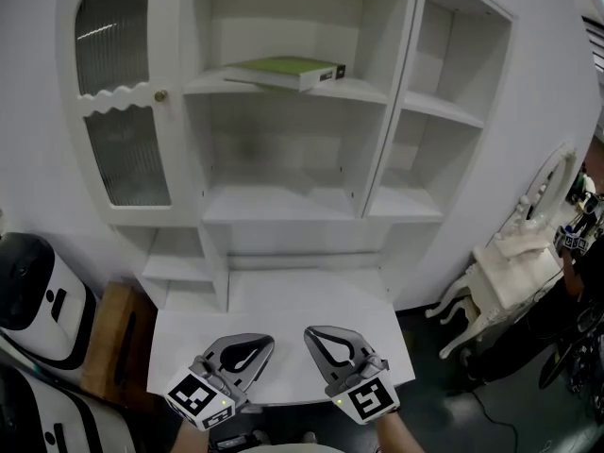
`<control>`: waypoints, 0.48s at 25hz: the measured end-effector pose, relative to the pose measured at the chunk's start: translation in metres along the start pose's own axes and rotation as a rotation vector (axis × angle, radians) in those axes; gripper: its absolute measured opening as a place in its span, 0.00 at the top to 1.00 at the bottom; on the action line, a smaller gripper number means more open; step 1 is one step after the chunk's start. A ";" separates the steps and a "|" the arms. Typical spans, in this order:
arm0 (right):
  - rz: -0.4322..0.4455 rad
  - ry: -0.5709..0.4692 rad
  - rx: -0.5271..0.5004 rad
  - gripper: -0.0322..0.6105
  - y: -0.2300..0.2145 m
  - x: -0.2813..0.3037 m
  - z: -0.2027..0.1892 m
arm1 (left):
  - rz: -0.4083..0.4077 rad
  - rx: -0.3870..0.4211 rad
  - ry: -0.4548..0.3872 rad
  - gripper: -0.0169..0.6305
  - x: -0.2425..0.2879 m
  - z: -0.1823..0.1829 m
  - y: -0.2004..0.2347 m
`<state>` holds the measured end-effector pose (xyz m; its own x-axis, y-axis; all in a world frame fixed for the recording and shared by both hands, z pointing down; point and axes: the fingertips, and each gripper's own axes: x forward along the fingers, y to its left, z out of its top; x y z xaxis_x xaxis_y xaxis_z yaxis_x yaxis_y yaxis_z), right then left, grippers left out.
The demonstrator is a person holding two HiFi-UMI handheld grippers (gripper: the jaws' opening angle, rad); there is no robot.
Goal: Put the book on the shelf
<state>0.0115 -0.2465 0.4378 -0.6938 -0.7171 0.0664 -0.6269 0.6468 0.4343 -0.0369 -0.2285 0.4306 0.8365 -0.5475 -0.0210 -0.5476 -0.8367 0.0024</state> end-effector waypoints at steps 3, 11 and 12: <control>0.011 -0.109 0.152 0.93 0.016 -0.005 0.003 | 0.000 -0.006 -0.006 0.96 -0.007 -0.006 -0.009; 0.034 -0.156 0.349 0.93 0.048 -0.017 -0.009 | -0.005 0.002 0.012 0.96 -0.020 -0.030 -0.027; 0.032 -0.157 0.354 0.93 0.050 -0.018 -0.010 | -0.005 0.003 0.015 0.96 -0.021 -0.033 -0.028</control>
<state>-0.0041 -0.2036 0.4672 -0.7438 -0.6642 -0.0750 -0.6684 0.7376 0.0959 -0.0383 -0.1940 0.4636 0.8395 -0.5433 -0.0061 -0.5434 -0.8395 -0.0010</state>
